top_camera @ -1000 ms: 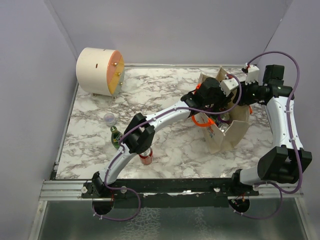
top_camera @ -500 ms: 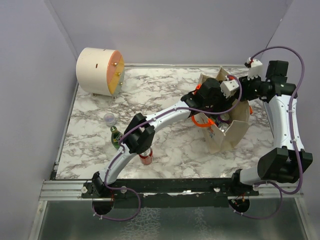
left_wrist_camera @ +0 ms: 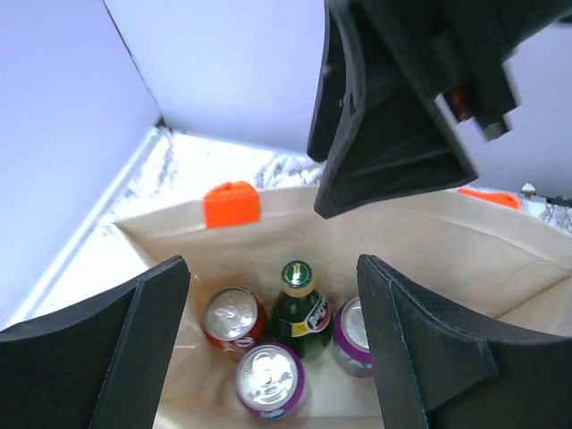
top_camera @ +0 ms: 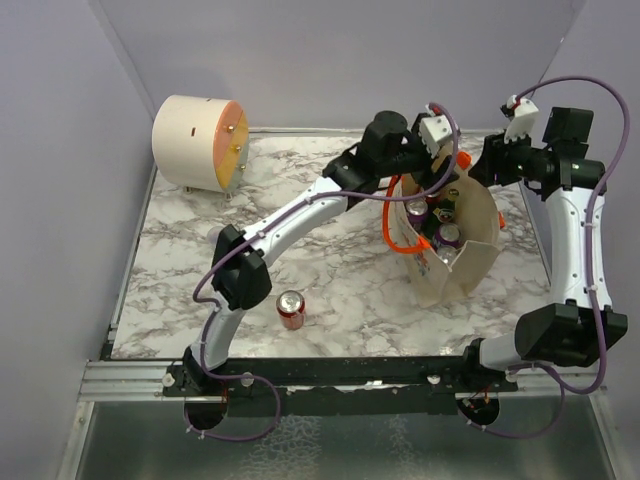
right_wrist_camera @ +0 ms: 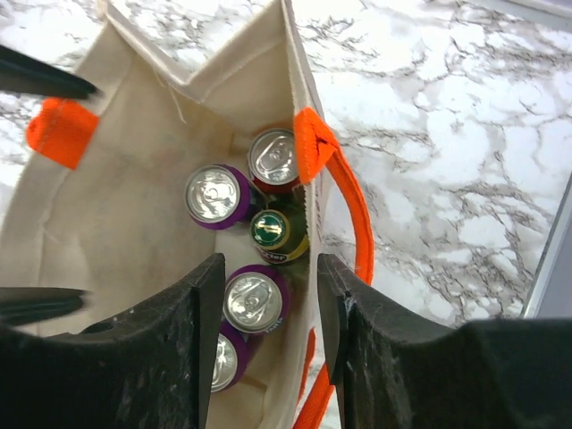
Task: Place the beverage into the canvas bag
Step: Place the drink in the canvas bag, then pick up the drink from the center of the board.
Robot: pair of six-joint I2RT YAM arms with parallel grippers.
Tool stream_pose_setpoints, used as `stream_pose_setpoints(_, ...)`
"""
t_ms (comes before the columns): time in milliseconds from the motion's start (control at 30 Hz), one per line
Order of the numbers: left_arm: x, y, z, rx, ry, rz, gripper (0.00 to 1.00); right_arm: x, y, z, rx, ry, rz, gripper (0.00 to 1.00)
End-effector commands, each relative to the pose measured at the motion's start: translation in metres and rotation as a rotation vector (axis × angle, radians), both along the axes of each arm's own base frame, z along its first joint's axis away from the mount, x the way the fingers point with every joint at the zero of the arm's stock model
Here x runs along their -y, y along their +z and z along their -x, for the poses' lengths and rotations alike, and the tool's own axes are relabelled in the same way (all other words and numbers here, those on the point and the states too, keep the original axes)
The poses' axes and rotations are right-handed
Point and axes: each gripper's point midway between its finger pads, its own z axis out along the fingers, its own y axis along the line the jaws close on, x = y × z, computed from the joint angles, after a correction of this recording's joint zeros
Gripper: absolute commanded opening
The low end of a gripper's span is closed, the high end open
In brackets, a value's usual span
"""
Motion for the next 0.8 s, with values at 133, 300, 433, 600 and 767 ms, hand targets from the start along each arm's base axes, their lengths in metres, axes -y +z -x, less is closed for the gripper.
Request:
stream_pose_setpoints(133,-0.068,0.077,0.043,0.204,-0.123,-0.048,0.78,-0.033,0.050,0.014,0.158,0.200,-0.030,0.47)
stream_pose_setpoints(300,-0.117,0.060,0.068,0.283,-0.168,-0.209,0.80,-0.067,0.064,0.024,0.221,0.334,-0.026,0.49)
stream_pose_setpoints(433,-0.162,0.034,0.084,0.282,-0.172,-0.323,0.81,-0.103,0.066,0.032,0.243,0.458,-0.014,0.50)
stream_pose_setpoints(600,-0.214,-0.007,0.114,0.215,-0.206,-0.458,0.82,-0.131,0.063,0.034,0.243,0.531,-0.015,0.55)
stream_pose_setpoints(767,-0.264,-0.056,0.147,0.121,-0.225,-0.587,0.83,-0.160,0.056,0.034,0.244,0.582,0.001,0.62)
